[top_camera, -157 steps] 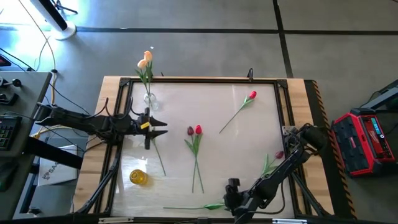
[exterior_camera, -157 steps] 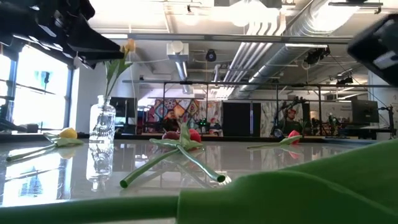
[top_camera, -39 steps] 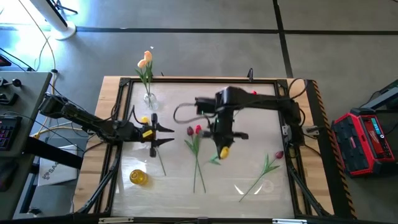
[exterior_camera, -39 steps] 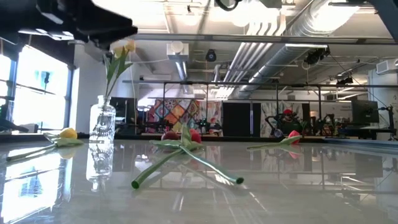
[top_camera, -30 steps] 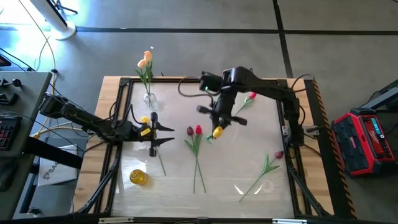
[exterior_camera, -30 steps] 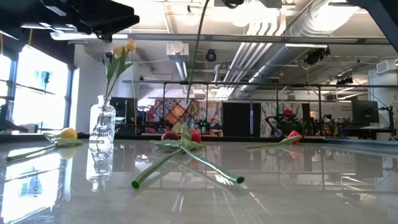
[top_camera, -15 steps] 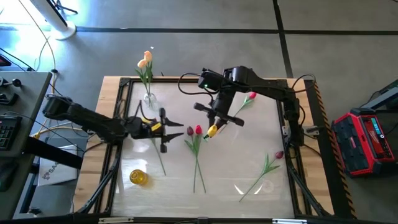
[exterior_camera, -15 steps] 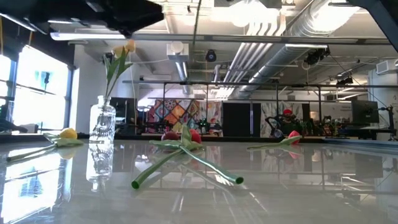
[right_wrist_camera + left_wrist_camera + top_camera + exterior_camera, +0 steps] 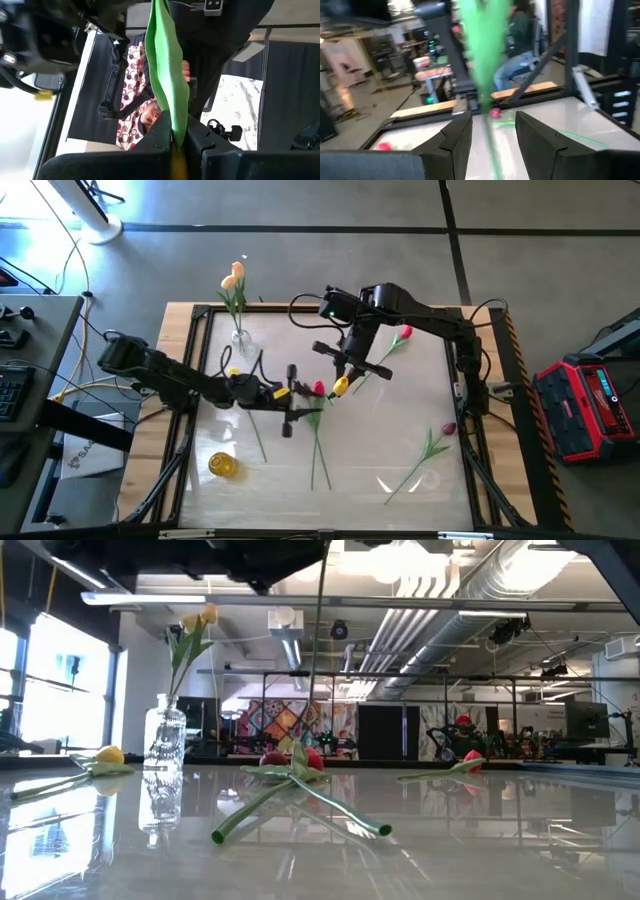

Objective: Sort flowers into vase by color
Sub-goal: Put the yellow tulip into the transparent vase

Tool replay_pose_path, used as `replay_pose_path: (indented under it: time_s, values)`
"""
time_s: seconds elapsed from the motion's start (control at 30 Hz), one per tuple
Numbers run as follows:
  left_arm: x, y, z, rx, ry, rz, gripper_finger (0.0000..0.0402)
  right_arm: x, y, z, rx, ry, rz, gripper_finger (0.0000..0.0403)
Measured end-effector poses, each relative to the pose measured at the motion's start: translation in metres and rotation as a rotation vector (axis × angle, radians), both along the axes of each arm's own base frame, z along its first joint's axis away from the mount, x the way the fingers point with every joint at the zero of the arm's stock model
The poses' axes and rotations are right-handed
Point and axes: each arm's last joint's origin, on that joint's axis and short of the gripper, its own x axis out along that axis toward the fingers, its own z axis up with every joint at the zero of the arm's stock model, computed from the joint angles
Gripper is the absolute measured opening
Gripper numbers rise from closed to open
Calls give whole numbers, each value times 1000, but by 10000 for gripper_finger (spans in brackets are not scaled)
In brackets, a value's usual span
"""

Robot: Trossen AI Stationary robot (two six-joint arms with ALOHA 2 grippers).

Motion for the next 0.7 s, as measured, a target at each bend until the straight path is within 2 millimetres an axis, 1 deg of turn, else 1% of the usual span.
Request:
replay_pose_path:
  time_s: [0.1,0.23,0.37,0.57,0.63,0.7]
  values:
    - [12,-2,2,3,-2,-9,136,-2,0,-1,11,28,1,6]
    - [23,-5,3,8,-3,-9,119,-4,-2,-2,12,43,-4,7]
    - [25,-4,3,8,2,-7,84,-4,-2,-2,4,27,7,7]
    - [25,-1,4,23,-4,-7,11,-4,-2,-2,-10,13,13,7]
    - [25,1,4,24,0,-15,7,-4,-2,-2,-36,-13,23,7]
    - [25,1,3,26,10,-25,6,-4,-2,-2,-79,-78,55,9]
